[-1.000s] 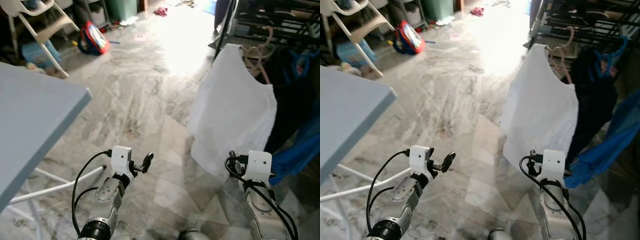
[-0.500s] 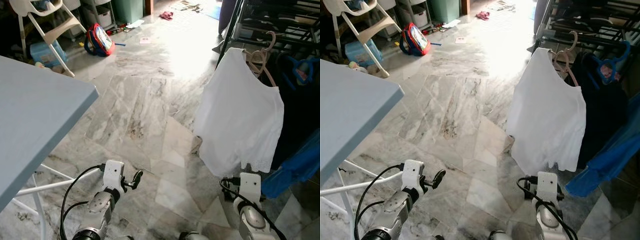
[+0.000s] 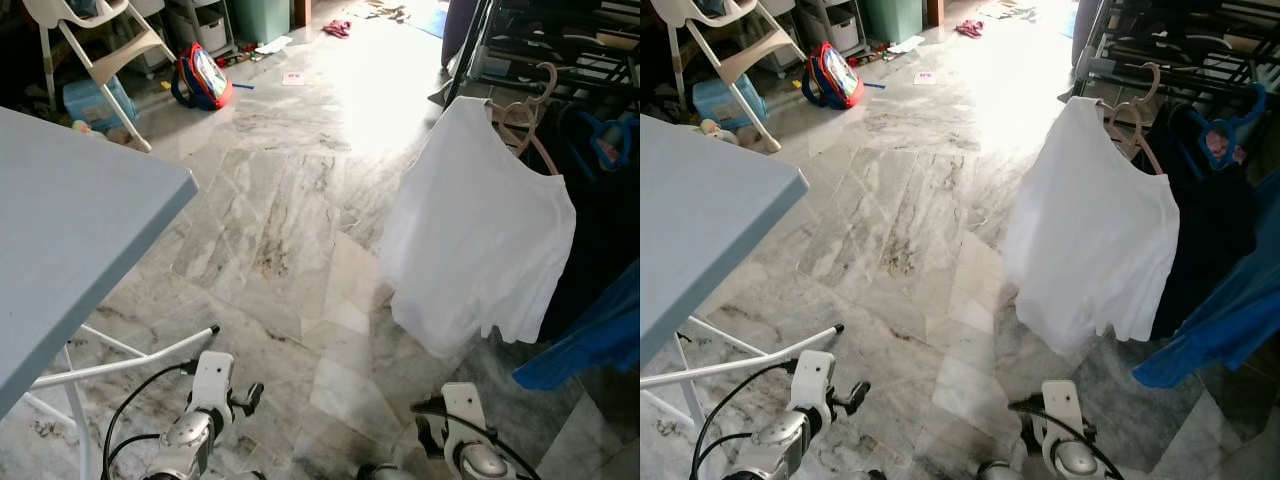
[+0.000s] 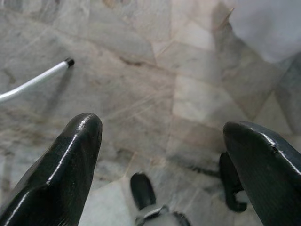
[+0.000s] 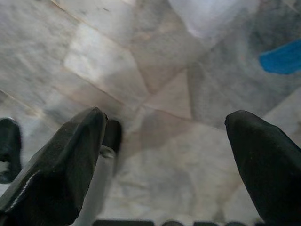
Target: Hang hanger
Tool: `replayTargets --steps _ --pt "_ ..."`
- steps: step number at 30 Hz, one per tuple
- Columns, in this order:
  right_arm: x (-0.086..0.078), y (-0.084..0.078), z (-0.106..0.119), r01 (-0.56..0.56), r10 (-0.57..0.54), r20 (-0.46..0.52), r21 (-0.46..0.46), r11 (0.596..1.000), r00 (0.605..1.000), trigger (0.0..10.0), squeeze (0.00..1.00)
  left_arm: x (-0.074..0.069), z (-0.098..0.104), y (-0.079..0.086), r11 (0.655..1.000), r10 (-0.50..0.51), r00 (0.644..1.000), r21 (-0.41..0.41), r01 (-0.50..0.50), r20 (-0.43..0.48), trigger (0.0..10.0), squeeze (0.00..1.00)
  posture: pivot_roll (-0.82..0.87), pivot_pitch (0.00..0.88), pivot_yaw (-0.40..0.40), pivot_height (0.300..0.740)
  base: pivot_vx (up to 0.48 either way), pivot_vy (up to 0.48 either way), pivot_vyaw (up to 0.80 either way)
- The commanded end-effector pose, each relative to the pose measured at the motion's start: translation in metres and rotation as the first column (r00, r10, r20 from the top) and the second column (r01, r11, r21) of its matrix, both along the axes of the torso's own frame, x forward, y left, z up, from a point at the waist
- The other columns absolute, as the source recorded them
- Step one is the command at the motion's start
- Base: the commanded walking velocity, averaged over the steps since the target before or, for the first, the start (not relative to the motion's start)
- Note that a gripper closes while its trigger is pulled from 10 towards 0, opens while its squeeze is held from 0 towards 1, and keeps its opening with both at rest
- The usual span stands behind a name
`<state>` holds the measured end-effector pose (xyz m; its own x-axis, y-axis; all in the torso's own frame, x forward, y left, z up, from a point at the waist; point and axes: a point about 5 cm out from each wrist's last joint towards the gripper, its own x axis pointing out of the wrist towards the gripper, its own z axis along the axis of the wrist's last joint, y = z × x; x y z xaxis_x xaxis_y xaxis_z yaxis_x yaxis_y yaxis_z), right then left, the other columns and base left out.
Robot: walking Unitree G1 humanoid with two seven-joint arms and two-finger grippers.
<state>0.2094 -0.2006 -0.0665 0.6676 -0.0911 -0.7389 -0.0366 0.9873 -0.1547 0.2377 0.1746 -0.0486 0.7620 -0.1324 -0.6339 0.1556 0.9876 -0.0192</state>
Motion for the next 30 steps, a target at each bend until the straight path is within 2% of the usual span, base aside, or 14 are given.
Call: replayTargets --steps 1,3,7,9,10,11,12,13,14,17,18,19,24,30 --pt "-0.002 -0.006 -0.001 0.000 -0.001 -0.021 -0.010 1.000 1.000 10.0 0.00 -0.007 -0.005 0.005 1.000 0.010 0.999 0.023 -0.009 -0.035 10.0 0.00 0.01 0.122 0.009 0.740 0.000 0.000 0.00" --pt "0.002 -0.014 0.003 -0.025 0.025 -0.006 -0.031 0.999 1.000 10.0 0.00 -0.007 -0.005 0.007 1.000 0.017 0.999 0.014 -0.017 -0.030 10.0 0.00 0.01 0.120 0.009 0.740 0.000 0.000 0.00" --pt "0.003 -0.014 0.005 -0.080 0.081 0.024 -0.049 0.996 0.996 10.0 0.00 -0.007 -0.004 0.011 0.999 0.048 0.999 0.005 -0.048 -0.023 10.0 0.00 0.02 0.124 0.014 0.740 0.000 0.000 0.00" --pt "0.015 -0.006 0.014 -0.076 0.076 0.117 -0.007 0.997 0.990 10.0 0.00 -0.006 -0.002 0.014 0.997 0.075 0.997 -0.006 -0.075 -0.003 10.0 0.00 0.01 0.132 0.018 0.740 0.000 0.000 0.00" --pt "0.015 -0.006 0.014 -0.076 0.076 0.117 -0.007 0.997 0.990 10.0 0.00 -0.006 -0.002 0.014 0.997 0.075 0.997 -0.006 -0.075 -0.003 10.0 0.00 0.01 0.132 0.018 0.740 0.000 0.000 0.00" --pt "0.026 -0.001 0.022 -0.052 0.044 0.197 0.035 0.998 0.979 10.0 0.00 -0.002 0.001 0.015 0.997 0.081 0.996 -0.005 -0.081 0.027 10.0 0.00 0.01 0.138 0.020 0.740 0.000 0.000 0.00" --pt "0.031 0.001 0.026 -0.037 0.023 0.232 0.056 0.998 0.972 10.0 0.00 0.000 0.003 0.016 0.997 0.082 0.996 -0.003 -0.082 0.042 10.0 0.00 0.01 0.138 0.020 0.740 0.000 0.000 0.00" --pt "0.042 0.004 0.037 -0.020 -0.010 0.310 0.094 0.995 0.951 10.0 0.00 0.006 0.009 0.019 0.995 0.094 0.992 0.006 -0.095 0.085 10.0 0.00 0.01 0.144 0.021 0.740 0.000 0.000 0.00" --pt "0.042 0.004 0.037 -0.020 -0.010 0.310 0.094 0.995 0.951 10.0 0.00 0.006 0.009 0.019 0.995 0.094 0.992 0.006 -0.095 0.085 10.0 0.00 0.01 0.144 0.021 0.740 0.000 0.000 0.00" --pt "0.058 0.009 0.058 -0.026 -0.032 0.456 0.120 0.992 0.890 10.0 0.00 0.014 0.017 0.023 0.992 0.125 0.981 -0.016 -0.124 0.150 10.0 0.00 0.01 0.154 0.017 0.740 0.000 0.000 0.00" --pt "0.062 0.010 0.066 -0.028 -0.037 0.500 0.122 0.992 0.865 10.0 0.00 0.018 0.022 0.025 0.991 0.135 0.975 -0.030 -0.132 0.179 10.0 0.00 0.01 0.158 0.016 0.740 0.000 0.000 0.00" --pt "0.066 0.010 0.079 -0.027 -0.049 0.569 0.124 0.992 0.821 10.0 0.00 0.026 0.032 0.025 0.990 0.136 0.961 -0.061 -0.125 0.241 10.0 0.00 0.01 0.163 0.015 0.740 0.000 0.000 0.00" --pt "0.059 0.000 0.100 0.023 -0.090 0.658 0.109 0.994 0.748 10.0 0.00 0.042 0.061 0.020 0.990 0.091 0.908 -0.136 -0.038 0.409 10.0 0.00 0.02 0.179 0.007 0.740 0.000 0.000 0.00" --pt "0.048 -0.013 0.106 0.064 -0.105 0.666 0.086 0.994 0.739 10.0 0.00 0.041 0.067 0.017 0.982 0.100 0.894 -0.185 -0.019 0.437 10.0 0.00 0.02 0.193 0.013 0.740 0.000 0.000 -0.13"
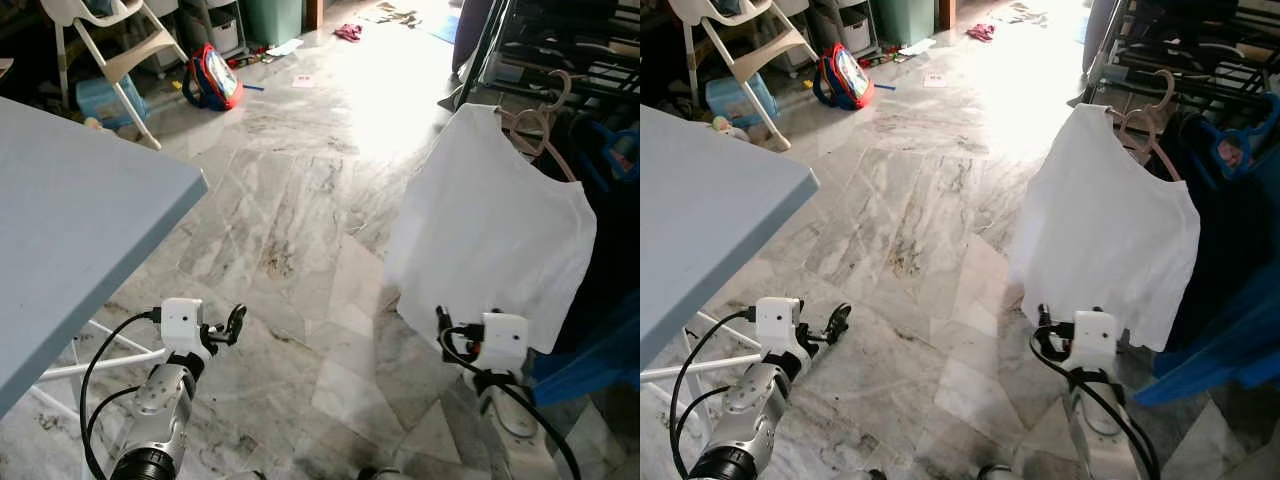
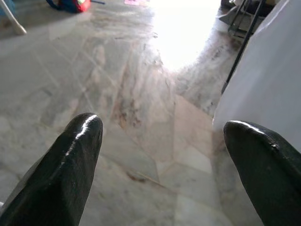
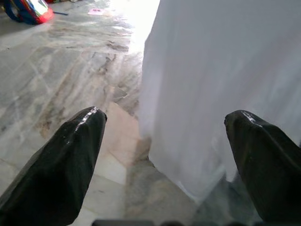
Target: Hang hanger
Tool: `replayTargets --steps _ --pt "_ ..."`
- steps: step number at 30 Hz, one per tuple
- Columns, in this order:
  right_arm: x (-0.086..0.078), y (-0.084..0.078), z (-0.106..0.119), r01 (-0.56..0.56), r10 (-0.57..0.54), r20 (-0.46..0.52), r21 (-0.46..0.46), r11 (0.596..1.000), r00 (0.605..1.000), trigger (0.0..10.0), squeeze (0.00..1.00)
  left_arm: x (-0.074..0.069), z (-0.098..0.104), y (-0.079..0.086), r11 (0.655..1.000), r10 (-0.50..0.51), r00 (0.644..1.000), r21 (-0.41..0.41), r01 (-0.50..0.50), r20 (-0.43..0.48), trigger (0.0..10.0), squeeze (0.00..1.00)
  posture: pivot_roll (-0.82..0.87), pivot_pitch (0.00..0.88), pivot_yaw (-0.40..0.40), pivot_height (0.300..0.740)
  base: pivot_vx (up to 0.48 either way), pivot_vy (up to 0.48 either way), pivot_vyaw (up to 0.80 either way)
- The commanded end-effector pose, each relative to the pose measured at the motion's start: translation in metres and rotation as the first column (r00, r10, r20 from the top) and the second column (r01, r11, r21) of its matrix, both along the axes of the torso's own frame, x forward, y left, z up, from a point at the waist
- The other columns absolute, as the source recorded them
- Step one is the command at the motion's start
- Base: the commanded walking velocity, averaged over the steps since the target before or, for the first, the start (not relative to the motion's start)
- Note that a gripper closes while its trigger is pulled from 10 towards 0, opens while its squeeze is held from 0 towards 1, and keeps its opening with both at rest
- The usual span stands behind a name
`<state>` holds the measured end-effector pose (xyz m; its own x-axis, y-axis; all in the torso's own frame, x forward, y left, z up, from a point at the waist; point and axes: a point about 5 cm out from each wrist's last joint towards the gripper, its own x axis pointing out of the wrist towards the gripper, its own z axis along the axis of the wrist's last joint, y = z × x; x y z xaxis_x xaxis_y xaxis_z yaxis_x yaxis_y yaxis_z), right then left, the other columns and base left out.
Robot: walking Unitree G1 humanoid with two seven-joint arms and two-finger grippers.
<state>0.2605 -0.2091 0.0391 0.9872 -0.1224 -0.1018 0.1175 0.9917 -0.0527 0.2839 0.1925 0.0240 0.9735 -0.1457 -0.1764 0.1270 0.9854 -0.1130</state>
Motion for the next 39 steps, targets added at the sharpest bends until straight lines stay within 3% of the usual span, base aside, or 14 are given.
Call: replayTargets --steps 1,16,24,39 --pt "-0.004 -0.006 0.000 0.029 -0.029 -0.013 0.000 1.000 0.999 10.0 0.00 -0.006 -0.006 -0.001 1.000 -0.009 1.000 -0.020 0.008 -0.029 10.0 0.00 0.02 0.193 0.013 0.740 0.000 0.000 -0.80" --pt "0.000 0.007 0.022 0.024 -0.024 0.021 -0.015 1.000 0.999 10.0 0.00 0.003 0.012 -0.027 0.992 -0.087 0.996 -0.093 0.087 0.005 10.0 0.00 0.01 0.205 0.030 0.740 0.000 0.000 -0.77" --pt "0.000 0.009 0.023 0.021 -0.020 0.015 -0.015 1.000 1.000 10.0 0.00 0.002 0.013 -0.033 0.990 -0.106 0.994 -0.097 0.106 0.005 10.0 0.00 0.02 0.204 0.025 0.740 0.000 0.000 -0.10" --pt "0.002 0.011 0.025 0.000 0.001 0.005 -0.041 0.999 1.000 10.0 0.00 0.000 0.010 -0.036 0.990 -0.111 0.994 -0.093 0.109 -0.014 10.0 0.00 0.02 0.203 0.013 0.740 0.194 0.000 -0.63"
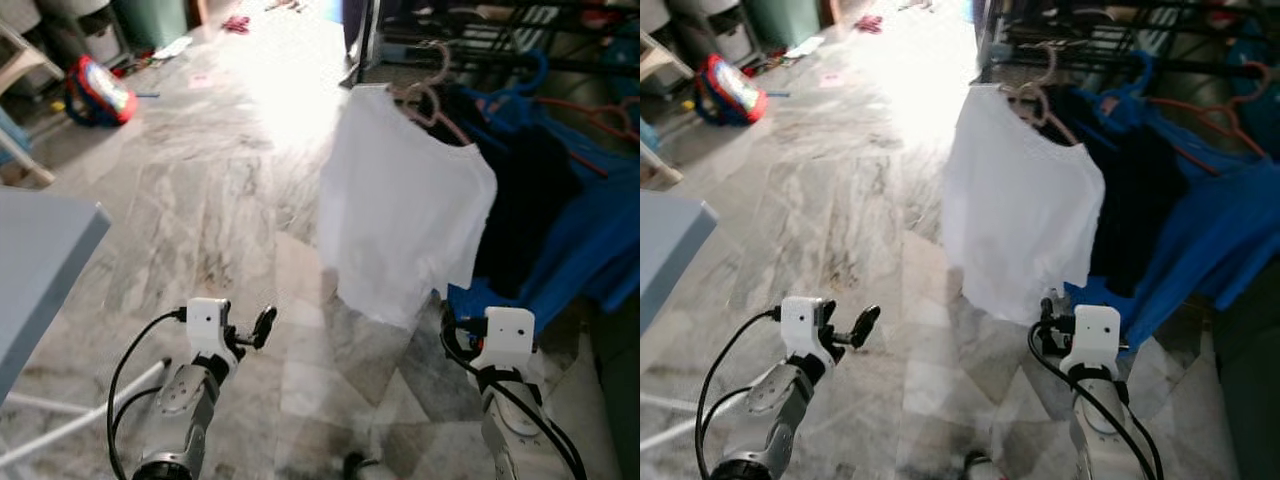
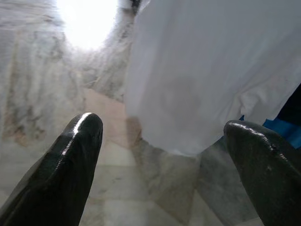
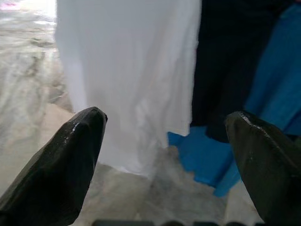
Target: Hang hanger
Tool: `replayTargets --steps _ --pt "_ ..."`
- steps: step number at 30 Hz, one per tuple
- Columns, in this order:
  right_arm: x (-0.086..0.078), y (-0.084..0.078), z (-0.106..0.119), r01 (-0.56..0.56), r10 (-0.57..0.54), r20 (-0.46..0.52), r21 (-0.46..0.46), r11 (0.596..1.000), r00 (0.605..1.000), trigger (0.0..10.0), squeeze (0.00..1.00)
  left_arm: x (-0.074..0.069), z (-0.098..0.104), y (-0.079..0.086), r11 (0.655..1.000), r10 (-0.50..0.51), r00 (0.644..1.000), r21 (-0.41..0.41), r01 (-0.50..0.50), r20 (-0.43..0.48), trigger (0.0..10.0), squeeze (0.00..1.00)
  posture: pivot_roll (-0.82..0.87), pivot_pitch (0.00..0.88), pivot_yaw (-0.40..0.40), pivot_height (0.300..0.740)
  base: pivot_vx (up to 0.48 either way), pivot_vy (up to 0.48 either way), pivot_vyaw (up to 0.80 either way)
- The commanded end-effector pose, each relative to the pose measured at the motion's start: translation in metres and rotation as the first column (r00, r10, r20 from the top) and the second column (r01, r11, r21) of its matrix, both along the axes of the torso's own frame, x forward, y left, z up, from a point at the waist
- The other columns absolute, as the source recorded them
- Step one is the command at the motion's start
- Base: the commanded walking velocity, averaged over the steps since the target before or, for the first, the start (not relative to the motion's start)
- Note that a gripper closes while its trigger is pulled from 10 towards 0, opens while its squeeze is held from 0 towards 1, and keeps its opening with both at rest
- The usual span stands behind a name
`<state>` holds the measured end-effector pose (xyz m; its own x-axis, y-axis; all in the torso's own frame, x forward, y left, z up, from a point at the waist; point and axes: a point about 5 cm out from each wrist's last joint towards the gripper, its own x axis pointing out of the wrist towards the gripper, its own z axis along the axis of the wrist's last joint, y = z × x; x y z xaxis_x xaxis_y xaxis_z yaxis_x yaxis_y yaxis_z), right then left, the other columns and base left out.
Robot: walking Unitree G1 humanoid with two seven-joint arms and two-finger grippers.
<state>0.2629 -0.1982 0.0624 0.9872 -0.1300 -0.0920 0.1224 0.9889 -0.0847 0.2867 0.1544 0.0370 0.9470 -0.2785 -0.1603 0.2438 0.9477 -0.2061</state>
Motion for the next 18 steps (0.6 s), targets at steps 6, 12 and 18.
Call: replayTargets --steps 6,12,18 --pt "0.0004 0.0017 0.0022 -0.012 0.012 0.000 -0.014 1.000 1.000 10.0 0.00 -0.0037 -0.0028 0.0018 1.000 0.007 1.000 0.002 -0.007 -0.018 10.0 0.00 0.02 0.202 0.011 0.740 0.262 0.000 0.00" --pt "0.0007 0.0026 0.0034 -0.018 0.018 0.005 -0.020 1.000 1.000 10.0 0.00 -0.0042 -0.0035 0.0011 1.000 0.004 1.000 0.000 -0.004 -0.020 10.0 0.00 0.02 0.204 0.011 0.740 0.263 0.000 0.00" --pt "-0.0003 0.0032 0.0039 -0.017 0.017 0.005 -0.017 1.000 1.000 10.0 0.00 -0.0051 -0.0043 0.0004 1.000 -0.003 1.000 0.001 0.003 -0.023 10.0 0.00 0.02 0.206 0.013 0.740 0.262 0.000 0.00"
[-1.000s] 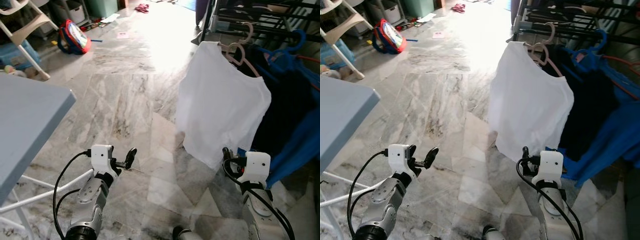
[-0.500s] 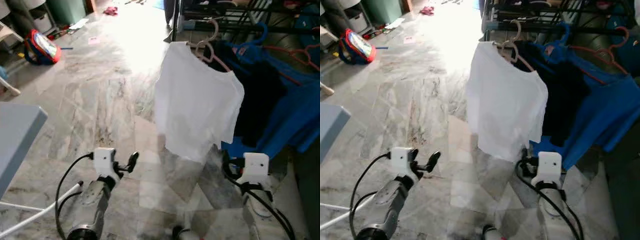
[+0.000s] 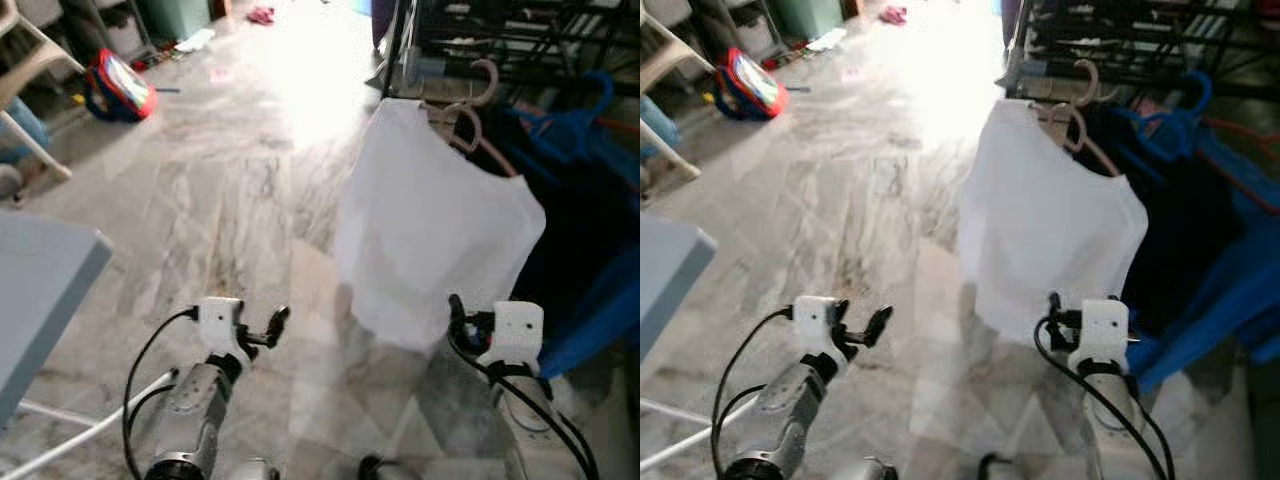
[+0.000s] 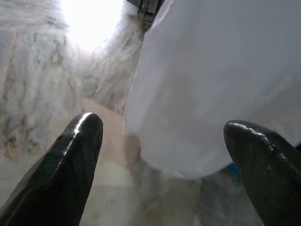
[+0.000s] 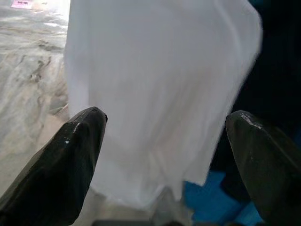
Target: Hang hanger
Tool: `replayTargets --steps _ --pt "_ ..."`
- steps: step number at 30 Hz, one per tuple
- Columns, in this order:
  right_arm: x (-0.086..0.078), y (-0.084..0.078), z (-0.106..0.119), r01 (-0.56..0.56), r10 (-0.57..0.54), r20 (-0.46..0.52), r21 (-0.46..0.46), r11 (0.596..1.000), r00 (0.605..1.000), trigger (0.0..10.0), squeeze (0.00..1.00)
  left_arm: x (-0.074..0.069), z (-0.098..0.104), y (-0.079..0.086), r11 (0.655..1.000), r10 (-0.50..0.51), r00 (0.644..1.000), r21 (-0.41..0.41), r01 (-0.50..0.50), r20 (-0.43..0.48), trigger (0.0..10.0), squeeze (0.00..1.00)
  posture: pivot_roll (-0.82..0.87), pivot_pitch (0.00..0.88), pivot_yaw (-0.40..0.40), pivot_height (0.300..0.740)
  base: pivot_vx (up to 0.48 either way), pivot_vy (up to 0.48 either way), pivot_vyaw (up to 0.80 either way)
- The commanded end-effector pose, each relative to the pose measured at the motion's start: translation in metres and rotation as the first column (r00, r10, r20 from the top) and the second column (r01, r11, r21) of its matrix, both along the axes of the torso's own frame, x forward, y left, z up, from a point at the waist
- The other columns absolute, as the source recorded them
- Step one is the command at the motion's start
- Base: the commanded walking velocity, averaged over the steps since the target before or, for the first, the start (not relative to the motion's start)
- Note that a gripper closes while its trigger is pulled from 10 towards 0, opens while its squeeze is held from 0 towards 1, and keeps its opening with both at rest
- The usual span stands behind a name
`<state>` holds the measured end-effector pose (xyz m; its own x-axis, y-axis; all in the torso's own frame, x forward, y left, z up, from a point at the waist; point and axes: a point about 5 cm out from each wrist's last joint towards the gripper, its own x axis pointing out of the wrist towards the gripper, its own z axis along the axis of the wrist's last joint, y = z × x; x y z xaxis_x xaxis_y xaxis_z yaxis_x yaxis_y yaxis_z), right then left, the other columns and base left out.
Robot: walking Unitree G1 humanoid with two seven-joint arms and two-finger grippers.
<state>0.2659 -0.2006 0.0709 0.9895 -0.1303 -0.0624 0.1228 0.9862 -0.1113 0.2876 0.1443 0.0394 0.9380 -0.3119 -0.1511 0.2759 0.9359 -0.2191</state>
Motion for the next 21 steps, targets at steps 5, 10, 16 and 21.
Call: replayTargets --steps 5,10,16,21 --pt "-0.003 0.005 -0.004 -0.009 0.009 -0.027 -0.026 1.000 1.000 10.0 0.00 -0.006 -0.007 0.010 1.000 0.025 0.999 0.017 -0.024 -0.029 10.0 0.00 0.02 0.209 0.020 0.740 0.260 0.000 0.00" --pt "-0.001 0.010 0.005 -0.023 0.023 0.006 -0.055 0.998 1.000 10.0 0.00 -0.005 -0.006 0.010 1.000 0.017 0.999 0.021 -0.016 -0.027 10.0 0.00 0.02 0.207 0.026 0.740 0.260 0.000 0.00" --pt "0.003 0.013 0.017 -0.024 0.028 0.054 -0.068 0.997 0.998 10.0 0.00 -0.003 -0.004 0.009 1.000 0.008 1.000 0.028 -0.007 -0.021 10.0 0.00 0.01 0.206 0.028 0.740 0.260 0.000 0.00" --pt "0.006 0.013 0.023 -0.021 0.028 0.057 -0.118 0.993 0.998 10.0 0.00 -0.002 -0.003 0.008 1.000 0.004 1.000 0.030 -0.003 -0.019 10.0 0.00 0.01 0.205 0.027 0.740 0.258 0.000 0.00"
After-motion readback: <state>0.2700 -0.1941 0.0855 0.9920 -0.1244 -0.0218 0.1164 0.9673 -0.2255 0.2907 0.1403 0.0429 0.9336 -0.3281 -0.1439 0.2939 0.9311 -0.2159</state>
